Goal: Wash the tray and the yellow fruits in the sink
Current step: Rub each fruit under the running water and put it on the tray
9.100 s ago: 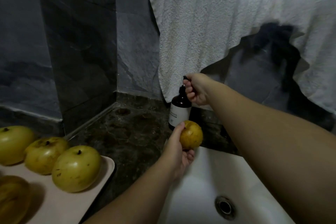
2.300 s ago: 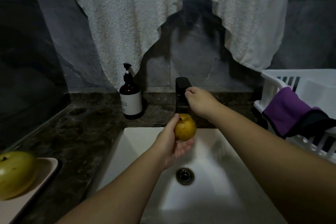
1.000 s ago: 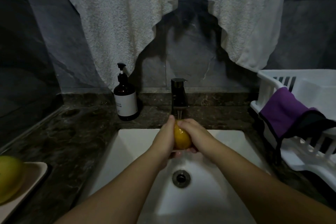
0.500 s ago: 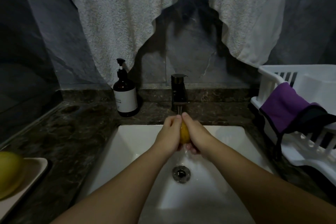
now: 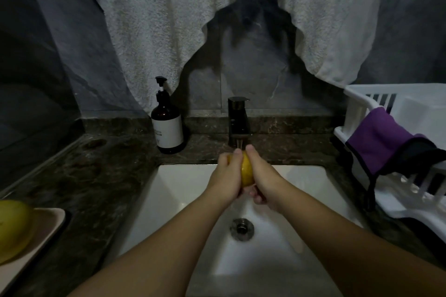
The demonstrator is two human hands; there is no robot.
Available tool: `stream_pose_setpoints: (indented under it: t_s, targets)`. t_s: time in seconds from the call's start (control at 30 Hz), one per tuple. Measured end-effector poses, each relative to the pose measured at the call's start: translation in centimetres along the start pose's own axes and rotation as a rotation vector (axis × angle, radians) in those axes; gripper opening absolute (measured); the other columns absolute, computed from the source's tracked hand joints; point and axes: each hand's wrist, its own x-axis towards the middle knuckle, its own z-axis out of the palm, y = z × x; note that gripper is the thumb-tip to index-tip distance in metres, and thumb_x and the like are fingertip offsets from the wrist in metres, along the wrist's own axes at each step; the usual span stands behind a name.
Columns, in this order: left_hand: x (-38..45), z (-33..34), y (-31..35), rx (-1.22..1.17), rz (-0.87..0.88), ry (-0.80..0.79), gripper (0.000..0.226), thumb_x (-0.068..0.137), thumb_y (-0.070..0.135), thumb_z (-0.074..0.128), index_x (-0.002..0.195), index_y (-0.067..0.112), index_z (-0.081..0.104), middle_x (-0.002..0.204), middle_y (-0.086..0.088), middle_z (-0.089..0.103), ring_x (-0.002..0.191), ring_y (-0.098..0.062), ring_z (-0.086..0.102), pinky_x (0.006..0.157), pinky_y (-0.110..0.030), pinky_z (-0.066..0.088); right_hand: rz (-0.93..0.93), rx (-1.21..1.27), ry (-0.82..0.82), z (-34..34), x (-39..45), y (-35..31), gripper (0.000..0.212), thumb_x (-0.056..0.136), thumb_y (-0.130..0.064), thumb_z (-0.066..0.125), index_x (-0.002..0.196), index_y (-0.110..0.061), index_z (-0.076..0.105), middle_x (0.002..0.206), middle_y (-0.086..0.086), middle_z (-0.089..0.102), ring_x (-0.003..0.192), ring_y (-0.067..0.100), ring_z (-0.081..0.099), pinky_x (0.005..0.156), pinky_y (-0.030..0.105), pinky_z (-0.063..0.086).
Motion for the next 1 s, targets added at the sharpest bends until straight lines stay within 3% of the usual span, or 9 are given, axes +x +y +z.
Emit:
stream_pose_setpoints:
  t_s: [0.13,0.23,0.37,0.47,0.6,0.67,0.77,0.87,1.0]
  targets:
    - [-0.4,-0.3,0.2,-0.111,-0.177,-0.075,0.073,0.096,0.080,0.031,0.117,0.017,0.063,0.066,-0.007,0.066,0.053,-0.017,0.058,0.056,-0.027,0.042,-0.198,-0.154,0.075,0.1,0.2,0.7,0.047,0.100,-0.063,0.041,0.138,-0.034,0.044,0.116,0.007,0.062,0.091,0.023,0.065,0.070,0.037,0.055]
    - [-0.3,-0.4,0.2,-0.036,-0.101,-0.019,0.059,0.100,0.072,0.034,0.130,0.025,0.053,0.092,-0.010,0.070,0.074,-0.022,0.066,0.066,-0.033,0.049,-0.053,-0.061,0.004,0.0,0.1,0.2,0.050,0.099,-0.070,0.034,0.128,-0.033,0.050,0.101,0.012,0.066,0.071,0.022,0.064,0.051,0.027,0.045]
    - [-1.1,-0.5,0.6,-0.164,-0.218,-0.164,0.070,0.093,0.081,0.042,0.121,0.021,0.062,0.070,-0.005,0.061,0.054,-0.013,0.053,0.052,-0.024,0.043,-0.307,-0.197,0.107,0.0,0.5,0.7,0.036,0.100,-0.057,0.048,0.129,-0.037,0.052,0.121,0.005,0.059,0.100,0.023,0.063,0.079,0.042,0.057]
    - [-0.7,-0.3,0.5,-0.137,-0.075,-0.066,0.051,0.096,0.071,0.047,0.128,0.031,0.054,0.093,-0.010,0.068,0.068,-0.020,0.062,0.061,-0.031,0.048,-0.146,-0.096,0.043,0.1,0.3,0.1,0.041,0.100,-0.067,0.037,0.123,-0.037,0.052,0.105,0.006,0.064,0.077,0.018,0.064,0.052,0.025,0.051]
    - [-1.1,-0.9,0.2,-0.194,-0.293,-0.195,0.076,0.088,0.086,0.045,0.115,0.018,0.068,0.067,-0.003,0.059,0.051,-0.011,0.054,0.048,-0.022,0.046,-0.308,-0.297,0.109,0.3,0.6,0.7,0.040,0.100,-0.060,0.044,0.129,-0.035,0.053,0.116,0.002,0.061,0.099,0.019,0.062,0.087,0.044,0.056]
    - [-0.8,-0.9,0.1,-0.207,-0.203,-0.143,0.067,0.092,0.079,0.048,0.122,0.021,0.063,0.073,-0.004,0.066,0.054,-0.014,0.061,0.051,-0.027,0.051,-0.245,-0.228,0.072,0.3,0.6,0.5,0.039,0.101,-0.062,0.040,0.130,-0.037,0.050,0.112,0.002,0.063,0.091,0.017,0.063,0.073,0.038,0.055]
    - [-0.6,-0.7,0.2,-0.259,-0.109,-0.066,0.051,0.096,0.065,0.057,0.133,0.030,0.054,0.106,-0.013,0.072,0.083,-0.028,0.076,0.075,-0.045,0.065,-0.086,-0.134,0.023,0.6,0.3,0.1,0.049,0.099,-0.072,0.031,0.127,-0.034,0.047,0.098,0.003,0.065,0.068,0.016,0.065,0.053,0.025,0.044]
    - [-0.8,-1.3,0.2,-0.318,-0.256,-0.160,0.068,0.089,0.078,0.055,0.123,0.022,0.068,0.087,-0.010,0.073,0.068,-0.017,0.070,0.059,-0.029,0.059,-0.236,-0.200,0.033,0.5,0.5,1.0,0.046,0.099,-0.063,0.044,0.134,-0.034,0.046,0.114,0.000,0.063,0.090,0.016,0.068,0.072,0.033,0.055]
    - [-0.4,-1.1,0.0,-0.256,-0.083,-0.045,0.044,0.091,0.069,0.060,0.123,0.038,0.060,0.108,-0.010,0.071,0.083,-0.024,0.073,0.065,-0.035,0.060,-0.170,-0.112,0.010,0.5,0.4,0.2,0.044,0.099,-0.070,0.035,0.127,-0.039,0.048,0.104,0.003,0.065,0.076,0.018,0.066,0.048,0.023,0.048]
